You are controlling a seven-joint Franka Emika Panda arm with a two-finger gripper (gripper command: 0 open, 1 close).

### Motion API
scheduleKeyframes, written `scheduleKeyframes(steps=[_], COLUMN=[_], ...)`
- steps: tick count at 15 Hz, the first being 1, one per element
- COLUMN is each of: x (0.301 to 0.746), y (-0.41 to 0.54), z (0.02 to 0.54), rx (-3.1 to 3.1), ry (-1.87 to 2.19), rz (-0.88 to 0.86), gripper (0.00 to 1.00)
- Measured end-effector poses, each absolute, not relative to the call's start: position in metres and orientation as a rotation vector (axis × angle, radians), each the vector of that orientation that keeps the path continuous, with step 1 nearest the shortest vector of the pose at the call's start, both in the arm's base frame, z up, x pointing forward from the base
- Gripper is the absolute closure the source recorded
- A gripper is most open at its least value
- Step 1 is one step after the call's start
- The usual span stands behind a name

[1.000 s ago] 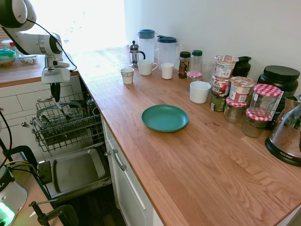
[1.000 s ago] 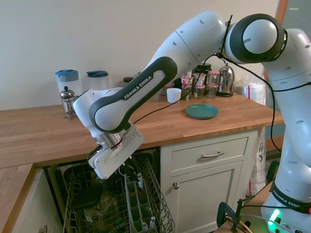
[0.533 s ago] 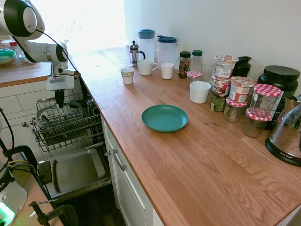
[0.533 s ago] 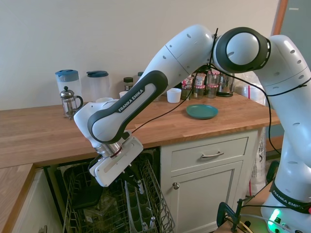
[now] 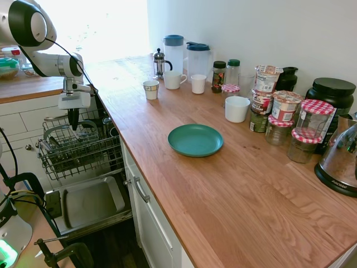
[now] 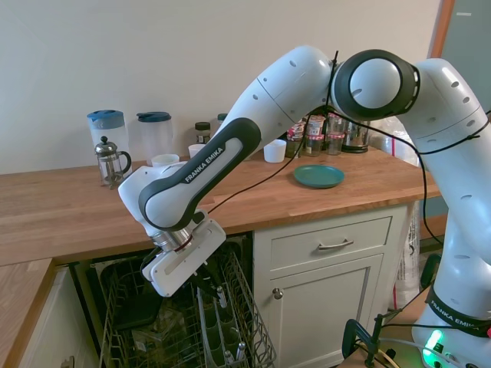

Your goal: Put the fork in the dishwasher

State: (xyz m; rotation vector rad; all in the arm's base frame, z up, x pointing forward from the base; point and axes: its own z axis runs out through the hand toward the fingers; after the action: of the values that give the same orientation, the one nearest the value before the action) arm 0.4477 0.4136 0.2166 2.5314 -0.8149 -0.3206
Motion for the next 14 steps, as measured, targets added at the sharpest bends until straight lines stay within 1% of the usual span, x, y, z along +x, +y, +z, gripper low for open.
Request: scheduleKeyframes(steps=[9, 11, 14], x=[0.453, 0.454, 0.450], y=[0.416, 0.418, 0.425], z=[0.223, 0.234, 0.264], rx=[2.547, 2.560, 2.588], ry=[-0.820, -0.822, -0.816], rz=[-0.310, -0.296, -0.258], gripper=[0.00, 0.00, 0.00])
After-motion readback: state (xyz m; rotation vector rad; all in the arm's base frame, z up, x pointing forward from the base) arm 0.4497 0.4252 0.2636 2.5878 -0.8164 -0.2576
